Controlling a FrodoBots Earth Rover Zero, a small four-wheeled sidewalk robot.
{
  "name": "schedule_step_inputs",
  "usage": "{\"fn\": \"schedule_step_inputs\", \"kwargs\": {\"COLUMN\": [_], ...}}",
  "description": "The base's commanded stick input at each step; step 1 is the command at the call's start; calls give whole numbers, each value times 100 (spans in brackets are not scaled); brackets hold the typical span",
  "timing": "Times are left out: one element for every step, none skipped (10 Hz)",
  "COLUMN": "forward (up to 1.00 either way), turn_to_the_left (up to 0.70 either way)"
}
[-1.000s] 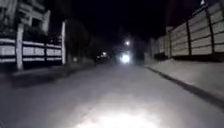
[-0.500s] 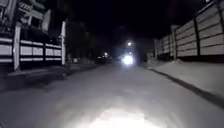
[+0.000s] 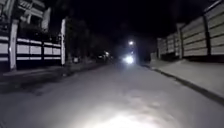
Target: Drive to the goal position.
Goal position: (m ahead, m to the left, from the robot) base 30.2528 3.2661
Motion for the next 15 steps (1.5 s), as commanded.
{"fn": "schedule_step_inputs", "kwargs": {"forward": [100,100,100,100,100,100,100,100,100,100,100,100,100,100,100], "turn_to_the_left": [-40,-40,-40,-40,-40,-40,-40,-40,-40,0,0,0,0,0,0]}}
